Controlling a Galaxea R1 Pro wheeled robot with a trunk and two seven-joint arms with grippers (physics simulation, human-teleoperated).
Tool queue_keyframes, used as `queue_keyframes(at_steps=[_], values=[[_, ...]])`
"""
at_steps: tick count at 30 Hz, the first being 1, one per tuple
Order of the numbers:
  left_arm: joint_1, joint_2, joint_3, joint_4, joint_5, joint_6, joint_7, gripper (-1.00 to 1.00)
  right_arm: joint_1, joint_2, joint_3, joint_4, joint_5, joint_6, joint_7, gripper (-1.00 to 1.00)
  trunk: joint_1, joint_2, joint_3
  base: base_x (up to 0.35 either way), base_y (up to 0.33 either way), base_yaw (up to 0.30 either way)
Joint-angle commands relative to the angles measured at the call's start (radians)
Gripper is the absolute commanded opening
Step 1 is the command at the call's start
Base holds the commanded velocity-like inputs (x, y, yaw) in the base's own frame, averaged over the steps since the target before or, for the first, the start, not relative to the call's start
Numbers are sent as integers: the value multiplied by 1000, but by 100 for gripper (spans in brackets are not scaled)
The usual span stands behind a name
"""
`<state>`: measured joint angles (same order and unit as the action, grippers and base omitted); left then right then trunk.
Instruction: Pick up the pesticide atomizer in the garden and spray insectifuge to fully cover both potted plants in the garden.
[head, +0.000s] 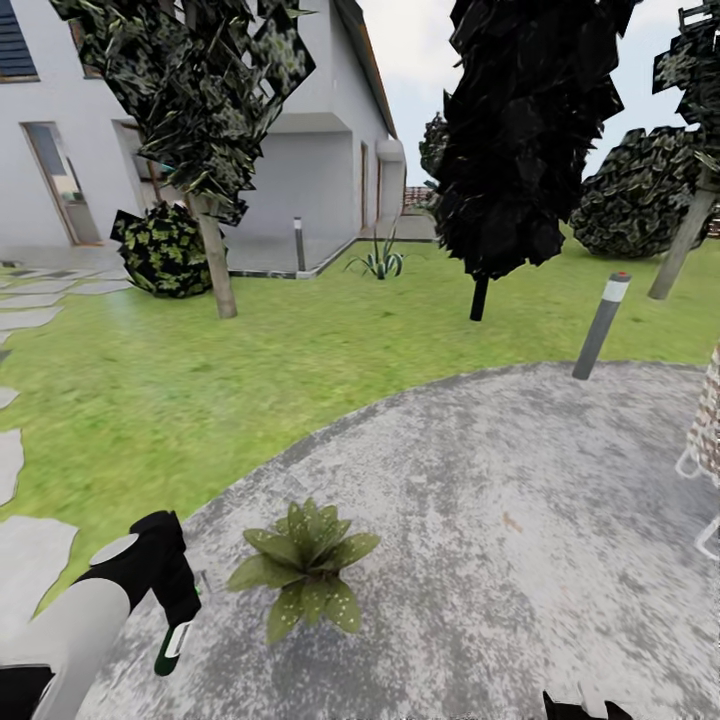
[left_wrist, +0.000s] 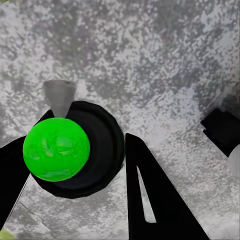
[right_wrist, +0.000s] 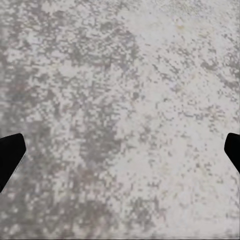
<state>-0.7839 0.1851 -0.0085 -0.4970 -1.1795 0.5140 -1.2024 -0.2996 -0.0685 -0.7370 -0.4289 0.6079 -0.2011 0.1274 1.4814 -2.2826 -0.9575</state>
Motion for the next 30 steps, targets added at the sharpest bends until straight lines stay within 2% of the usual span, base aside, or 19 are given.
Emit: queue_keyframes(at_steps=[1,11,16,19,24,26,30], values=[[0,0,-1,-2,-1,10,-5,-100,-1,1,-9,-1,6,-4,8,100,0,0,-1,-15,305,-201],[3,-2,-1,0,1,11,-9,-100,-1,1,-9,1,6,-4,8,100,0,0,-1,90,285,-257],[1,-5,-2,-2,-3,8,-95,-100,-1,1,-9,1,7,-4,7,100,0,0,-1,38,38,-263],[-1,-4,-7,-3,-3,6,-104,-100,-1,1,-9,1,7,-4,7,100,0,0,-1,2,2,-260],[-11,4,-52,-4,-5,7,-106,-100,-1,1,-9,1,6,-4,8,100,0,0,-1,0,0,-137],[-29,6,-57,-2,-5,7,-106,-100,-1,1,-9,1,6,-4,7,100,0,0,-1,0,0,-14],[-27,4,-60,-1,-6,5,-106,-100,-1,-1,-9,1,8,-4,8,100,0,0,-1,0,0,-3]])
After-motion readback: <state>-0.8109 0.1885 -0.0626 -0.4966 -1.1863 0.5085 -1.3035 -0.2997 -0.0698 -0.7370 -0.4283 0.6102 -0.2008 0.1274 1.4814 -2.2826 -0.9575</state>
